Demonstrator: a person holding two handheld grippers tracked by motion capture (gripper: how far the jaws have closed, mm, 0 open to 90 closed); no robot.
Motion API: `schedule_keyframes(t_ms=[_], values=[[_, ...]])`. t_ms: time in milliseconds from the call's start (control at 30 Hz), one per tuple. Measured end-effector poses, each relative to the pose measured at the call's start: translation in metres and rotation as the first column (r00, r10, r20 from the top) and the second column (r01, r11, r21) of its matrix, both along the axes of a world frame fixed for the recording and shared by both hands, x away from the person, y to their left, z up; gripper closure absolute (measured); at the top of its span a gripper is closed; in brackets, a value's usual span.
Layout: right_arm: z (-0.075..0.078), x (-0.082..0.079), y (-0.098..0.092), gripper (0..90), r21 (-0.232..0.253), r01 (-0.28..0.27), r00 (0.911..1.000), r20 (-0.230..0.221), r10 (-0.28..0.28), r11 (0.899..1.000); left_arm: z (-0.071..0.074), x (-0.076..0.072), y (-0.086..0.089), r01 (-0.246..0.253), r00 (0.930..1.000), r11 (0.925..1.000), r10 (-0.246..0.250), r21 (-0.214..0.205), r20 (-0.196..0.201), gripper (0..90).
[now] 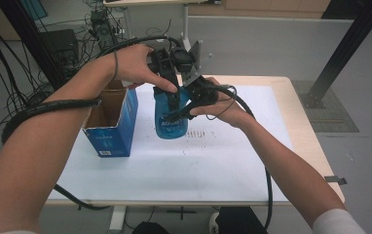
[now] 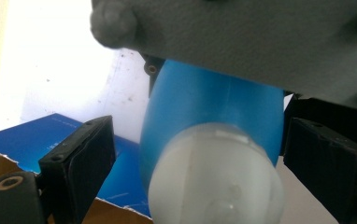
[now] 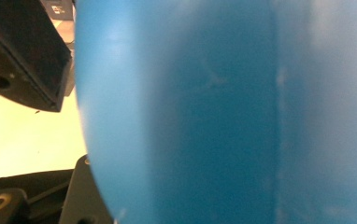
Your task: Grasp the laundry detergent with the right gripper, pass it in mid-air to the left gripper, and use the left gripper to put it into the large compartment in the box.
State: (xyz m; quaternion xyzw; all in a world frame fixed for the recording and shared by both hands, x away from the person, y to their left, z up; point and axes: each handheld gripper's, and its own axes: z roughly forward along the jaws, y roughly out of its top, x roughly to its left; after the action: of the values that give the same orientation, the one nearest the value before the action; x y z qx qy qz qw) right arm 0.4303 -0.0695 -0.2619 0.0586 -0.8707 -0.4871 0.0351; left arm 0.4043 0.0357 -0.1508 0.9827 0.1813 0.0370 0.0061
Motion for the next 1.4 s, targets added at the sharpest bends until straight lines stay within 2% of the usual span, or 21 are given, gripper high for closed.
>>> schedule_keyframes(t_ms=[100, 133, 200, 233, 333, 467, 500, 533, 567, 600, 667, 800, 833, 933, 967, 1000, 1100, 1200, 1267, 1300, 1400], values=[[0.0003, 0.0000, -0.0002, 43.4, 0.001, -0.001, 1.0000, -0.001, 0.001, 1.000, 0.0004, -0.0004, -0.0004, -0.007, 1.0000, 0.9999, 0.007, -0.007, 0.003, 9.9], [0.0011, -0.0032, -0.0018, 43.4, -0.021, 0.012, 0.9991, -0.041, -0.013, 1.000, 0.0001, -0.0008, -0.0007, -0.015, 0.9999, 0.9998, 0.015, -0.014, 0.004, 9.9], [0.0008, -0.0025, -0.0013, 43.4, -0.014, 0.006, 0.9995, -0.032, -0.007, 1.000, 0.0013, -0.0001, -0.0005, -0.001, 1.0000, 1.0000, 0.001, -0.006, 0.002, 9.8], [0.0003, -0.0011, -0.0002, 43.4, 0.002, -0.003, 0.9999, -0.013, 0.003, 1.000, 0.0015, -0.0001, -0.0007, -0.001, 1.0000, 1.0000, 0.001, 0.000, 0.004, 9.8], [0.0003, -0.0014, 0.0000, 43.4, 0.000, -0.004, 0.9999, -0.009, 0.004, 1.000, 0.0016, -0.0007, -0.0005, -0.004, 1.0000, 1.0000, 0.004, -0.005, 0.005, 9.9], [0.0003, -0.0017, 0.0000, 43.4, -0.002, -0.005, 1.0000, -0.008, 0.005, 1.000, 0.0007, -0.0021, -0.0006, -0.013, 0.9999, 0.9997, 0.013, -0.019, 0.005, 10.1], [0.0008, -0.0039, -0.0013, 43.4, -0.021, 0.009, 0.9994, -0.034, -0.009, 1.000, 0.0011, -0.0017, -0.0004, -0.006, 1.0000, 0.9999, 0.006, -0.013, 0.002, 10.1], [0.0008, -0.0038, -0.0013, 43.4, -0.020, 0.007, 0.9995, -0.030, -0.008, 1.000, 0.0007, -0.0021, -0.0005, -0.010, 0.9999, 0.9998, 0.010, -0.018, 0.003, 10.2], [0.0003, -0.0015, -0.0003, 43.4, -0.003, -0.002, 1.0000, 0.001, 0.002, 1.000, 0.0007, -0.0021, -0.0005, -0.008, 1.0000, 0.9998, 0.008, -0.016, 0.003, 10.2], [0.0003, -0.0014, -0.0004, 43.4, -0.004, -0.002, 1.0000, 0.000, 0.002, 1.000, 0.0017, -0.0004, -0.0007, 0.013, 0.9999, 0.9999, -0.013, 0.003, -0.001, 10.2], [0.0007, -0.0022, -0.0008, 43.4, -0.004, -0.004, 1.0000, -0.008, 0.004, 1.000, 0.0002, -0.0022, -0.0006, -0.008, 1.0000, 0.9999, 0.008, -0.014, 0.003, 10.2], [0.0007, -0.0017, -0.0010, 43.4, -0.005, 0.000, 1.0000, -0.002, 0.000, 1.000, 0.0004, -0.0019, 0.0000, 0.002, 1.0000, 1.0000, -0.002, -0.007, 0.004, 10.3], [0.0012, -0.0035, -0.0023, 43.4, -0.026, 0.015, 0.9996, -0.025, -0.015, 1.000, 0.0004, -0.0018, 0.0002, 0.001, 1.0000, 1.0000, -0.001, -0.006, 0.005, 10.4], [0.0009, -0.0032, -0.0017, 43.4, -0.024, 0.013, 0.9997, -0.021, -0.013, 1.000, 0.0000, -0.0022, 0.0006, -0.007, 1.0000, 0.9999, 0.007, -0.013, 0.005, 11.0], [0.0011, -0.0045, -0.0019, 43.4, -0.029, 0.015, 0.9991, -0.039, -0.016, 0.999, 0.0001, -0.0019, 0.0008, -0.003, 1.0000, 1.0000, 0.003, -0.007, 0.006, 11.0], [0.0010, -0.0045, -0.0017, 43.4, -0.028, 0.012, 0.9991, -0.040, -0.013, 1.000, -0.0004, -0.0023, 0.0009, -0.006, 0.9999, 0.9999, 0.006, -0.011, 0.008, 11.5], [0.0004, -0.0019, 0.0002, 43.4, -0.001, -0.005, 1.0000, -0.005, 0.005, 1.000, -0.0010, -0.0018, 0.0010, 0.002, 0.9999, 1.0000, -0.002, -0.004, 0.013, 14.7], [0.0005, -0.0018, 0.0001, 43.4, 0.001, -0.006, 1.0000, -0.002, 0.006, 1.000, -0.0022, -0.0024, 0.0007, -0.008, 0.9999, 0.9999, 0.008, -0.009, 0.013, 16.7], [0.0005, -0.0019, -0.0001, 43.4, 0.004, -0.006, 1.0000, -0.004, 0.006, 1.000, -0.0019, -0.0016, 0.0006, 0.004, 1.0000, 1.0000, -0.004, 0.004, 0.007, 17.6], [0.0006, -0.0018, -0.0006, 43.4, 0.000, -0.005, 1.0000, -0.004, 0.005, 1.000, -0.0033, -0.0025, 0.0005, -0.006, 0.9999, 0.9999, 0.006, -0.012, 0.012, 18.9], [0.0006, -0.0018, -0.0011, 43.4, -0.002, -0.005, 1.0000, -0.004, 0.005, 1.000, -0.0029, -0.0016, -0.0001, 0.005, 1.0000, 1.0000, -0.005, -0.004, 0.008, 22.2]])
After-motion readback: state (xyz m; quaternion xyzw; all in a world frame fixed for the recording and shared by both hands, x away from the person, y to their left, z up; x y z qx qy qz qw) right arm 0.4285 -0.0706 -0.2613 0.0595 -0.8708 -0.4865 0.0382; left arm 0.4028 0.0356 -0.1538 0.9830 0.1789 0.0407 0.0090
